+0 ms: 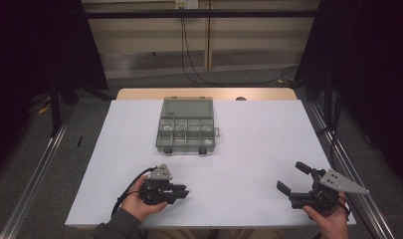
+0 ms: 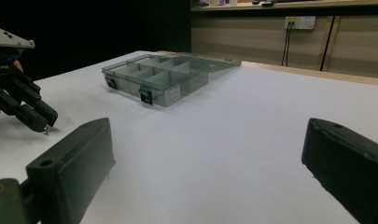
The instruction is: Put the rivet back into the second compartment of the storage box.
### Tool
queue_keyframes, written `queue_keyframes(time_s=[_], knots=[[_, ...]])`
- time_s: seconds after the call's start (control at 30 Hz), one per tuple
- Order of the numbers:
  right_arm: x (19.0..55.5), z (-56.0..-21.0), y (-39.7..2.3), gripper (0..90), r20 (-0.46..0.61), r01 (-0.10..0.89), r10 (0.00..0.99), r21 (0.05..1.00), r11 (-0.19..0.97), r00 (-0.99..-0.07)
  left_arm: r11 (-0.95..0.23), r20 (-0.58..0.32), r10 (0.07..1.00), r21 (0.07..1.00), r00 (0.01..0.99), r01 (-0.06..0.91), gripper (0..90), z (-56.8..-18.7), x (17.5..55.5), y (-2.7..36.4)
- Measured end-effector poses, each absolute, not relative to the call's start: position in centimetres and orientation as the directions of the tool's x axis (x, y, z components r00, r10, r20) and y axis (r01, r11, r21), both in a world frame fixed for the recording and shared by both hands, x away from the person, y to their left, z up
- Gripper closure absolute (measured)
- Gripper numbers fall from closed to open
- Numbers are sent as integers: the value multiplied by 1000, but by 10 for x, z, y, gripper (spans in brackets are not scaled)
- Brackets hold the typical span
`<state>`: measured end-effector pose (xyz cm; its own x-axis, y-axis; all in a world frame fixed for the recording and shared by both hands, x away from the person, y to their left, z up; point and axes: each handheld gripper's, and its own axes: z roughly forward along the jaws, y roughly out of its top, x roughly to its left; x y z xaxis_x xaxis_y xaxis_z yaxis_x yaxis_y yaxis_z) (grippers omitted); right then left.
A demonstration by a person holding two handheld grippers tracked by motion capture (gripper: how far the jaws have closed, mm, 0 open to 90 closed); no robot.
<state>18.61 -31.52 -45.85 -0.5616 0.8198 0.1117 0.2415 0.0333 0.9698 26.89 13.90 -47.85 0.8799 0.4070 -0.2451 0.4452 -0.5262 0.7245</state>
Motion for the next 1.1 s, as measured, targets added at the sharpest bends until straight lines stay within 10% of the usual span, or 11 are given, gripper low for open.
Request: queue_keyframes(time_s=[1.1], knots=[[186,-458,-316,18,112,242,820,970,33,-561,-454,-285,449,744,847,491,888,-473,284,144]])
